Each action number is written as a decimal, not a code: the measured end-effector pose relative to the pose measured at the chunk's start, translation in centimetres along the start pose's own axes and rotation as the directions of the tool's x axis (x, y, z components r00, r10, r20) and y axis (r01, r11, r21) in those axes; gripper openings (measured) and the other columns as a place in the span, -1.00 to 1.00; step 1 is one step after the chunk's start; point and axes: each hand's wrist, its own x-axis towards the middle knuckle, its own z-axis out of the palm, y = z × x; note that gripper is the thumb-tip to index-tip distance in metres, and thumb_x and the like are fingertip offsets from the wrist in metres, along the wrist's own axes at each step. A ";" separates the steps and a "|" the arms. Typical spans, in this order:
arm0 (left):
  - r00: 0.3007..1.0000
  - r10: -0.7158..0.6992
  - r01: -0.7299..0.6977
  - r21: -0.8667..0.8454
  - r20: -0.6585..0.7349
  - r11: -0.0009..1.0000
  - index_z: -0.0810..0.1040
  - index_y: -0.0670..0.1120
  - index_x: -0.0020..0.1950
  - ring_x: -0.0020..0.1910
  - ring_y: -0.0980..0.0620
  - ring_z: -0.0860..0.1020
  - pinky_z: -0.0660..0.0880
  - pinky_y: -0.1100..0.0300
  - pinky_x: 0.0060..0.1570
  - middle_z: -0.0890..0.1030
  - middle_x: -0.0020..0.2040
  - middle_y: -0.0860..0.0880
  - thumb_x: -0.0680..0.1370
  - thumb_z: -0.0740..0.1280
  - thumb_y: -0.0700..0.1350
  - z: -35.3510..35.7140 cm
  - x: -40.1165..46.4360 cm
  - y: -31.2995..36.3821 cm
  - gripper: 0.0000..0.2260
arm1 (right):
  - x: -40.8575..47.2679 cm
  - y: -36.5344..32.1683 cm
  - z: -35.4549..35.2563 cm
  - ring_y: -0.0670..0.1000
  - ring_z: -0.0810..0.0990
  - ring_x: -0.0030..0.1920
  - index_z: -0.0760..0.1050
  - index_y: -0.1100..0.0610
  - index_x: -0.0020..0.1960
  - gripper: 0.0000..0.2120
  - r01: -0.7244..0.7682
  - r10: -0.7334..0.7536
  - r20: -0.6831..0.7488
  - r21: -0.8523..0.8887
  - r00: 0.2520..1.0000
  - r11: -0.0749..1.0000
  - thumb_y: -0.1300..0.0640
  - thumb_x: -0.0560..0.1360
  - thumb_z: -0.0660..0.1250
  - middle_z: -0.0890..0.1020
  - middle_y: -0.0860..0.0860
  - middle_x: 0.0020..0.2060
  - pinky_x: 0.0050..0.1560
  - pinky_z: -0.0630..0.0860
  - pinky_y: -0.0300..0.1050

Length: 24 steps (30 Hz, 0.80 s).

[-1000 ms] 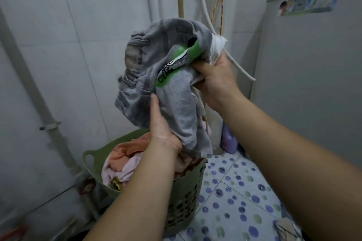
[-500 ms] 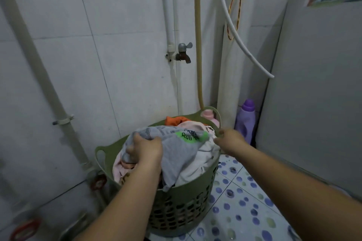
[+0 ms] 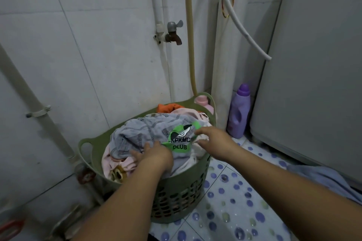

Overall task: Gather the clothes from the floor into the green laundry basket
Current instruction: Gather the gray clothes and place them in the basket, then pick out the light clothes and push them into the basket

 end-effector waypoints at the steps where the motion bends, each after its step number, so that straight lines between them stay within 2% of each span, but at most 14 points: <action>1: 0.998 -0.049 0.048 -0.017 -0.042 0.999 0.23 0.03 0.50 0.54 -0.26 -0.03 -0.10 -0.47 0.36 0.05 0.56 -0.10 0.43 0.36 -0.24 -0.5 -0.2 0.7 -0.33 | -0.5 0.6 -0.3 0.06 0.44 0.32 0.49 0.07 0.29 -0.68 -0.005 0.005 -0.015 0.016 1.000 1.000 0.14 0.54 0.26 0.49 0.04 0.33 0.25 0.35 -0.17; 3: 0.974 -0.124 0.098 -0.145 -0.188 0.985 0.33 -0.01 0.43 0.50 -0.21 0.13 -0.05 -0.41 0.39 0.24 0.49 -0.11 0.47 0.28 -0.18 -1.2 -0.5 1.8 -0.49 | -1.4 1.6 -1.1 0.05 0.49 0.29 0.51 0.08 0.26 -0.71 -0.023 0.025 -0.032 0.063 0.999 0.998 0.14 0.55 0.26 0.51 0.03 0.31 0.22 0.38 -0.17; 5: 0.937 -0.103 0.021 -0.241 -0.334 0.970 0.38 0.03 0.39 0.50 -0.15 0.13 -0.07 -0.37 0.42 0.24 0.49 -0.10 0.54 0.17 -0.12 -1.5 -1.0 3.3 -0.60 | -2.5 2.9 -1.8 0.02 0.51 0.26 0.54 0.09 0.23 -0.73 -0.048 0.052 -0.048 0.086 0.997 0.995 0.14 0.55 0.26 0.54 0.02 0.28 0.22 0.38 -0.20; 9: 0.851 0.106 -0.278 -0.269 -0.515 0.922 0.50 0.06 0.25 0.51 -0.06 0.11 -0.12 -0.29 0.44 0.25 0.49 -0.04 0.55 0.17 -0.11 -1.2 -2.1 8.9 -0.69 | -5.7 7.1 -3.3 -0.07 0.59 -0.02 0.58 0.07 0.17 -0.77 -0.160 0.165 -0.053 0.088 0.985 0.983 0.11 0.54 0.28 0.59 -0.01 0.21 0.05 0.39 -0.24; 10: 0.836 0.168 -0.339 -0.249 -0.523 0.907 0.51 0.05 0.24 0.52 -0.05 0.09 -0.12 -0.30 0.44 0.24 0.49 -0.03 0.54 0.17 -0.11 -1.1 -2.5 10.5 -0.70 | -6.6 8.3 -3.7 -0.05 0.59 0.00 0.58 0.06 0.15 -0.78 -0.196 0.200 -0.047 0.083 0.979 0.977 0.11 0.53 0.29 0.59 0.00 0.20 0.05 0.39 -0.24; 16: 0.802 0.476 -0.542 -0.104 -0.360 0.834 0.51 0.03 0.24 0.56 -0.07 -0.04 -0.15 -0.39 0.40 0.20 0.50 -0.05 0.58 0.17 -0.07 1.2 -4.3 19.1 -0.73 | -12.8 15.8 -6.2 0.03 0.56 0.15 0.58 0.11 0.15 -0.78 -0.422 0.424 -0.035 0.058 0.905 0.905 0.13 0.54 0.29 0.62 0.01 0.15 0.05 0.38 -0.23; 19: 0.758 0.593 -0.625 -0.043 -0.270 0.779 0.50 0.02 0.25 0.56 -0.06 -0.03 -0.14 -0.37 0.41 0.18 0.52 -0.05 0.60 0.16 -0.05 3.2 -5.0 22.7 -0.74 | -15.8 19.7 -6.9 0.07 0.56 0.13 0.59 0.15 0.13 -0.78 -0.519 0.521 -0.040 0.042 0.853 0.854 0.15 0.54 0.27 0.63 0.09 0.13 0.02 0.41 -0.20; 22: 0.709 0.677 -0.689 0.008 -0.200 0.724 0.49 0.03 0.26 0.55 -0.06 0.00 -0.14 -0.36 0.43 0.22 0.49 -0.04 0.60 0.15 -0.04 5.2 -5.6 25.3 -0.74 | -18.2 22.7 -7.0 0.16 0.56 0.08 0.57 0.29 0.14 -0.74 -0.627 0.626 -0.037 0.009 0.779 0.779 0.18 0.57 0.22 0.62 0.23 0.11 0.07 0.46 -0.03; 24: 0.673 0.725 -0.727 0.046 -0.147 0.685 0.46 0.02 0.29 0.55 -0.05 0.02 -0.15 -0.35 0.42 0.25 0.47 -0.04 0.60 0.15 -0.04 6.5 -5.8 26.9 -0.72 | -19.9 24.7 -6.6 0.13 0.53 -0.06 0.54 0.34 0.15 -0.71 -0.691 0.691 -0.029 0.009 0.722 0.723 0.18 0.57 0.20 0.61 0.29 0.09 -0.08 0.42 -0.10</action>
